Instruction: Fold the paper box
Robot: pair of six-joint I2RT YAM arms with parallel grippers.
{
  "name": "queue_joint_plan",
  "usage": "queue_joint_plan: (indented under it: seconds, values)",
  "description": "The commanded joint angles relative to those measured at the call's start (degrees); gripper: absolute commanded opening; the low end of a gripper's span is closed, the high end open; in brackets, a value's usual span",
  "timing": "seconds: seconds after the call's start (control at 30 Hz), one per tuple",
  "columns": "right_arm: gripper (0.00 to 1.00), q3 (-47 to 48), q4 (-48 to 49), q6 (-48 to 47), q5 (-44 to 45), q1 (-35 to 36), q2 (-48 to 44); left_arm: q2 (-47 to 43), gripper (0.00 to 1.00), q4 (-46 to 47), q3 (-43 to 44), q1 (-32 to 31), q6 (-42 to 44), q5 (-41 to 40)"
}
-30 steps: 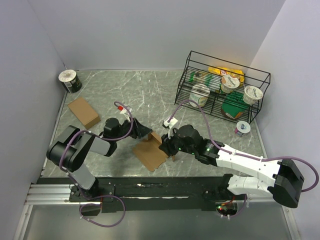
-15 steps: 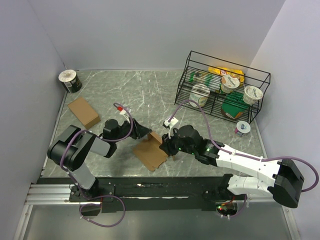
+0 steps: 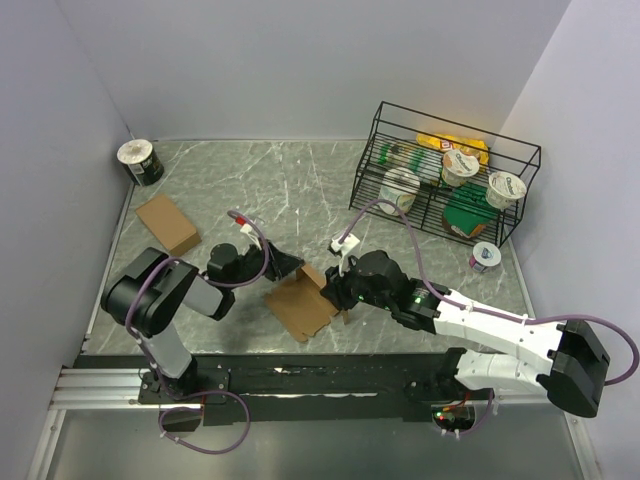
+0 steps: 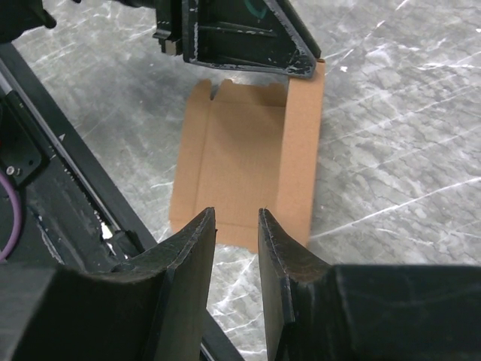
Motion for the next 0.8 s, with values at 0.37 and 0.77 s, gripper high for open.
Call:
queue_joint_plan:
  seconds: [0.37, 0.77]
  values:
    - [0.36, -1.65, 1.48, 1.0, 3.39, -0.44, -0.87, 7.07, 0.18, 5.32, -4.58, -0.76, -2.86, -3.36]
    - [0.36, -1.83, 1.92, 2.49, 2.87, -0.44, -0.08, 10.93, 0.11, 10.77, -6.43, -1.64, -6.12, -4.67]
